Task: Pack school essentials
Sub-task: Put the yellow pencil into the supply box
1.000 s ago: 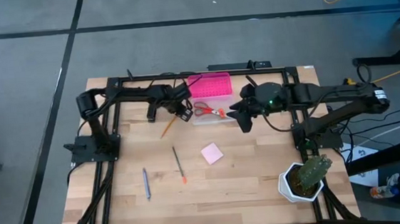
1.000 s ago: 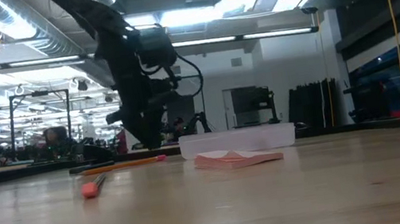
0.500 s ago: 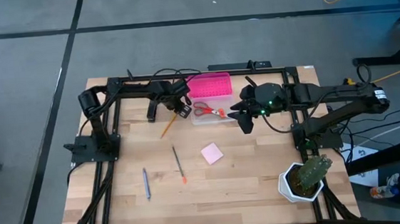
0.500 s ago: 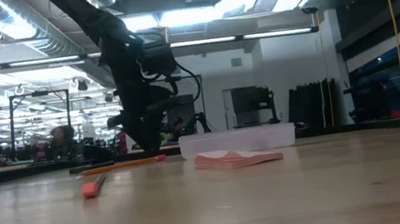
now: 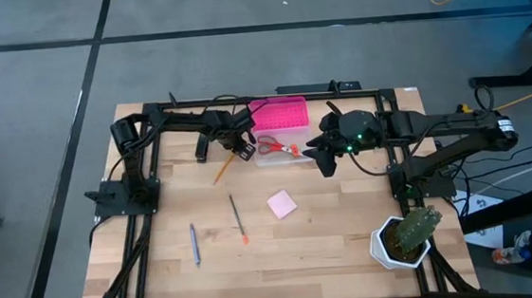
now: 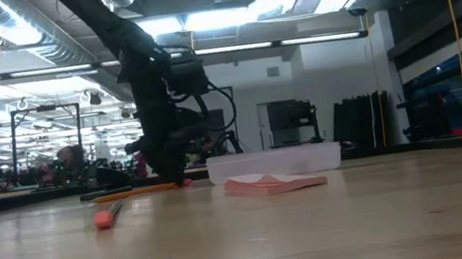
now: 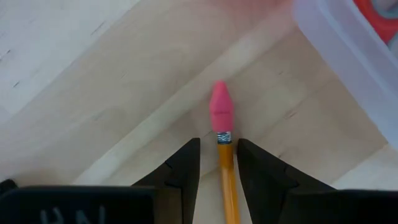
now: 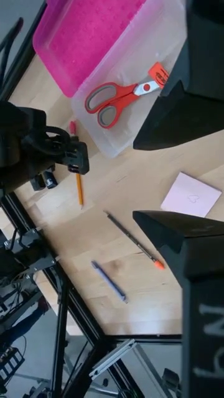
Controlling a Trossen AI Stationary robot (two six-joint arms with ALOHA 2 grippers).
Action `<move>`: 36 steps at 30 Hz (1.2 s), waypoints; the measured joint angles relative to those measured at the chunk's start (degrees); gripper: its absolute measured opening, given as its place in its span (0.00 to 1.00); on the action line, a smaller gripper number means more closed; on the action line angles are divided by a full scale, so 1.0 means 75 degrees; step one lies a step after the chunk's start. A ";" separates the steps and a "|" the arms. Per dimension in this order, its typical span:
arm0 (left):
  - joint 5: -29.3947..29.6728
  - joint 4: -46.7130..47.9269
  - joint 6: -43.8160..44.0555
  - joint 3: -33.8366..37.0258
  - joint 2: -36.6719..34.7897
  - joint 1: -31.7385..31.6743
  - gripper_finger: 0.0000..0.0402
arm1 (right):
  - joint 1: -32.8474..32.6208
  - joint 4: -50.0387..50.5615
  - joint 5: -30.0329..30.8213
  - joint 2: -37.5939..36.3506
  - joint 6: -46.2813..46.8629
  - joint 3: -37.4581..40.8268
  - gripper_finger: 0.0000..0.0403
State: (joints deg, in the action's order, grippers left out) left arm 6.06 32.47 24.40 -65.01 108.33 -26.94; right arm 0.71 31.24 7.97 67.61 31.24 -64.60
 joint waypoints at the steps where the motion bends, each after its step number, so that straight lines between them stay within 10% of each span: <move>1: 0.0018 -0.0013 -0.0009 0.0003 0.0000 0.0001 0.26 | -0.0004 0.0000 0.0000 0.0000 0.0002 0.0000 0.42; 12: 0.0079 -0.0033 -0.0335 0.0011 0.0020 0.0000 0.03 | -0.0006 -0.0006 0.0002 0.0003 0.0026 0.0000 0.42; 26: -0.0690 0.0450 -0.0036 -0.0021 -0.1313 0.0091 0.00 | -0.0006 -0.0006 0.0027 0.0006 0.0168 0.0000 0.42; 36: -0.0741 -0.0148 -0.0429 -0.2449 -0.1036 0.0557 0.00 | -0.0006 -0.0016 0.0279 0.0009 0.0173 0.0000 0.42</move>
State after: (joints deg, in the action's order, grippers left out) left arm 0.51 31.36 21.19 -83.37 100.56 -22.76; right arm 0.67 31.12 10.07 67.68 32.54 -64.60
